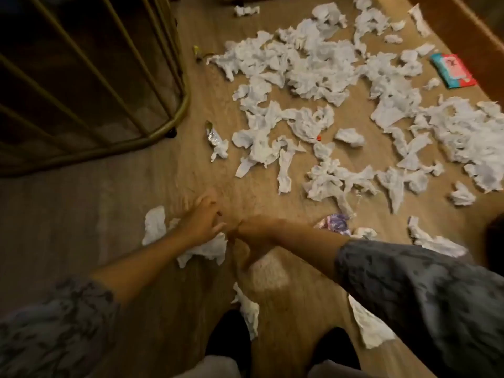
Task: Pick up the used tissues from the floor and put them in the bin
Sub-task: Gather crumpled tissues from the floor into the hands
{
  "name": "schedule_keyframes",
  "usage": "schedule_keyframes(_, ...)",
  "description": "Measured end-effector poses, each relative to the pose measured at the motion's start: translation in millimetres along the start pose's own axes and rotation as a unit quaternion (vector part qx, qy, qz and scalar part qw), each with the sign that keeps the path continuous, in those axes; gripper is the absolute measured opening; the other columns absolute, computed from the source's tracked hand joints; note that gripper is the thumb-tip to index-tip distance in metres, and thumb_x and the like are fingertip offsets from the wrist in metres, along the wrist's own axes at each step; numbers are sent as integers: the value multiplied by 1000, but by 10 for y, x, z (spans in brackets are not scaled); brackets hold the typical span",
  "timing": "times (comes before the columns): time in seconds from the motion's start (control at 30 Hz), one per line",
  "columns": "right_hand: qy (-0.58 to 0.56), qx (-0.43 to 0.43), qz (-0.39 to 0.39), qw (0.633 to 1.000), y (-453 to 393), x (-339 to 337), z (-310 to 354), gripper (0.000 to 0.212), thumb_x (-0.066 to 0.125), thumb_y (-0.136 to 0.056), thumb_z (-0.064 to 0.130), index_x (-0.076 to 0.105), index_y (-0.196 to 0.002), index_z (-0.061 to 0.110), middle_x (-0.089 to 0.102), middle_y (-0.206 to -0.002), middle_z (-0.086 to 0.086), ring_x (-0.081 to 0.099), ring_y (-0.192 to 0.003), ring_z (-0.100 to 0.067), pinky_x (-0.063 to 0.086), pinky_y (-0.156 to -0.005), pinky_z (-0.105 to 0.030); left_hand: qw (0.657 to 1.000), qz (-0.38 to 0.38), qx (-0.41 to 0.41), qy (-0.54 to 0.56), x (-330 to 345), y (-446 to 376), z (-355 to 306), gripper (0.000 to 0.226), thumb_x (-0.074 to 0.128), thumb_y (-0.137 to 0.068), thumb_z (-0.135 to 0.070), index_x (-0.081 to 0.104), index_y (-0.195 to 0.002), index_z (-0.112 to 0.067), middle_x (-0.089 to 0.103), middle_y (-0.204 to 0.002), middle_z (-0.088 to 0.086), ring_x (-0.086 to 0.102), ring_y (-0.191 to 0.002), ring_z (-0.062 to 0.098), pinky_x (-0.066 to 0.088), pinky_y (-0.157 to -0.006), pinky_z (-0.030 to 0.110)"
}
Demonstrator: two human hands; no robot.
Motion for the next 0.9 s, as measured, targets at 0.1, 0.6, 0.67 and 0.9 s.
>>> schedule_keyframes(0.1, 17, -65, 81, 994, 14, 470, 271, 86, 77, -71, 57, 43, -139, 17, 56, -131, -7, 51, -119, -28, 43, -99, -40, 989, -100, -109, 6, 202, 310, 332, 80, 58, -76, -69, 47, -135, -16, 34, -149, 14, 24, -139, 33, 11, -114, 45)
schedule_keyframes(0.6, 23, -93, 12, 995, -211, 1050, 243, 38, 53, -89, 47, 63, -80, 12, 65, -74, -8, 59, -65, -25, 50, -67, -38, 893, -313, -235, 221, 440, 676, 1115, 21, 66, -82, -1, 57, -101, 1, 56, -117, 17, 54, -107, 34, 41, -84, 29)
schedule_keyframes(0.67, -9, -51, -37, 998, -255, 1013, 82, 45, 40, -82, 52, 63, -78, 13, 62, -71, -3, 58, -62, -21, 51, -61, -35, 877, -314, -232, 281, 381, 693, 1020, 18, 57, -84, 8, 55, -96, -5, 59, -98, 10, 59, -82, 26, 46, -61, 22)
schedule_keyframes(0.9, -130, 27, -200, 971, 79, 98, -340, 11, 56, -88, 8, 57, -99, 10, 63, -86, -6, 53, -74, -16, 39, -63, -29, 873, -277, -143, 376, -19, 163, 423, 14, 54, -84, -16, 62, -76, -7, 60, -87, 8, 57, -80, 21, 44, -62, 24)
Point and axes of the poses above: each hand's wrist, its own y-axis away from the middle knuckle, its own x-axis out of the palm, z = x × y, the point moved 7 cm from there along -y, towards the middle knuckle
